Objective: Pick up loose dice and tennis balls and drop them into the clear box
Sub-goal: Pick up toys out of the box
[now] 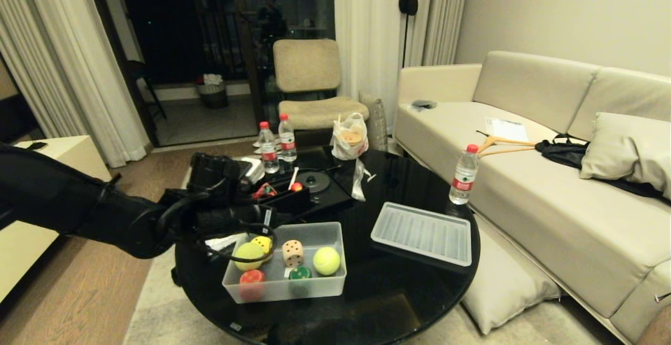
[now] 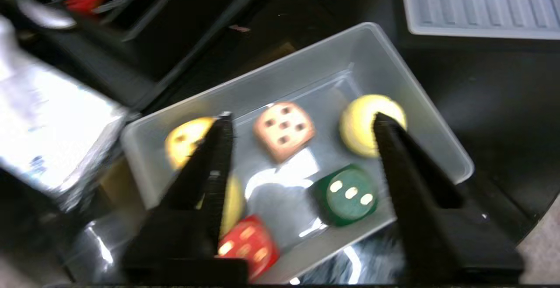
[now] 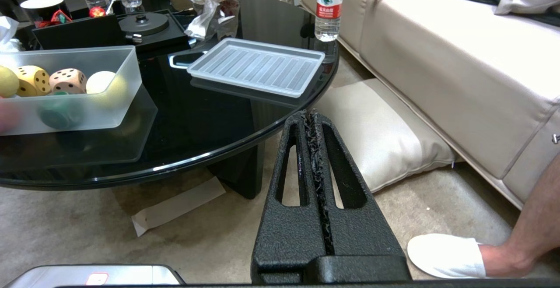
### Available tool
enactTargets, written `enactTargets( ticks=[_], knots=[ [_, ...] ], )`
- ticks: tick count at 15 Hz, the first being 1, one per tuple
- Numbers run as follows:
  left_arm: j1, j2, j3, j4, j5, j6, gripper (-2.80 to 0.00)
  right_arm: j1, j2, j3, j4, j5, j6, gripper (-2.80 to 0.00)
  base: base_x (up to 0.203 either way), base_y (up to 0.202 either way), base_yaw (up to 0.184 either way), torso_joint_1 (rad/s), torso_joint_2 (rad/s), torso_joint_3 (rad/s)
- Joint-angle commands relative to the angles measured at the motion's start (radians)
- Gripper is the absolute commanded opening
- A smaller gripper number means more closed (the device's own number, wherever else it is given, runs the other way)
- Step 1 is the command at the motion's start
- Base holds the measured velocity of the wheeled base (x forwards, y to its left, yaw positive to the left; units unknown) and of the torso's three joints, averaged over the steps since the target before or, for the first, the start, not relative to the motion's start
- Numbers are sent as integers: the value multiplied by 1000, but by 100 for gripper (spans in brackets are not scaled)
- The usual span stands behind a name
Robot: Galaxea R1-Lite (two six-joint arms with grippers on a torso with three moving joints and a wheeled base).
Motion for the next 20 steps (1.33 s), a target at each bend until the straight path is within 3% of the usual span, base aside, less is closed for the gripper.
enactTargets(
  ticks=[1,5,11,16,20],
  knots=[
    [70,-83,28,25,-13,2,-280,0,1,2,0,0,0,-280,0,0,0,0,0,0],
    [197,-78,89,34,-63,77,-280,0,1,0,0,0,0,-280,0,0,0,0,0,0],
    [189,-31,175,28,-65,128,-280,0,1,1,0,0,0,-280,0,0,0,0,0,0],
    [187,24,252,-71,-67,129,-280,0,1,1,0,0,0,-280,0,0,0,0,0,0],
    [167,57,257,-84,-69,124,-280,0,1,2,0,0,0,-280,0,0,0,0,0,0]
  ],
)
